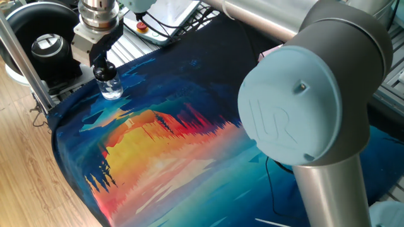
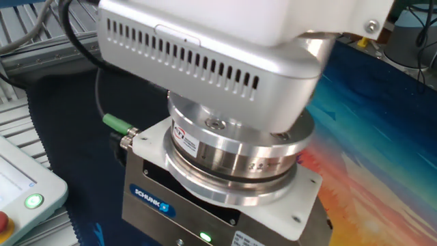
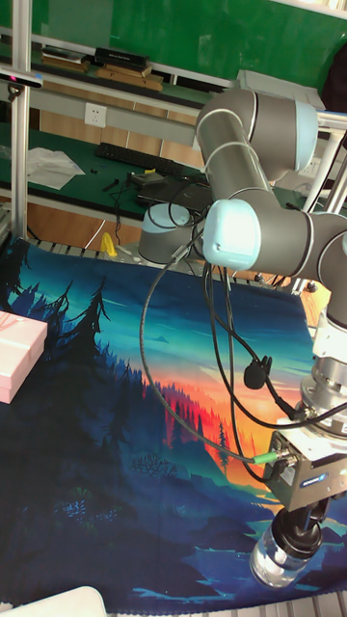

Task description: Unscrew the lid from the jar

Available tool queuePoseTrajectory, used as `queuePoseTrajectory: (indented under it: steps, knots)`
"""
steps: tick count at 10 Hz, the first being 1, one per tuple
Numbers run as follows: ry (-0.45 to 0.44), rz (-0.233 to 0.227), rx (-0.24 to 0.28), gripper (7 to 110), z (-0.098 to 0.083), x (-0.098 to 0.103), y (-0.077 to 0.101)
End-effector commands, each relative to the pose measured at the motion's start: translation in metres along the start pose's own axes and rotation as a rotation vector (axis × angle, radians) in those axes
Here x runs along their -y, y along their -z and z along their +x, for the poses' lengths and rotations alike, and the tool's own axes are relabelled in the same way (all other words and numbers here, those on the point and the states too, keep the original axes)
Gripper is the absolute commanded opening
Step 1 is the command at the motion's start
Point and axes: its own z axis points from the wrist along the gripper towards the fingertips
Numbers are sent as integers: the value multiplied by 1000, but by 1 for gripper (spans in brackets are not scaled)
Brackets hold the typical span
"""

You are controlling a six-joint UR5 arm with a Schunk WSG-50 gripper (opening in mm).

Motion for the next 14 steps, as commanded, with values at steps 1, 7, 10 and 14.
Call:
queuePoseTrajectory:
  steps: [1, 7, 10, 14]
  knots:
    - [68, -25, -23, 22, 0, 1, 3]
    - [220, -60, -83, 22, 2, -5, -2]
    - [305, -71, -118, 22, 6, 0, 4]
    - [430, -58, -162, 22, 4, 5, 9]
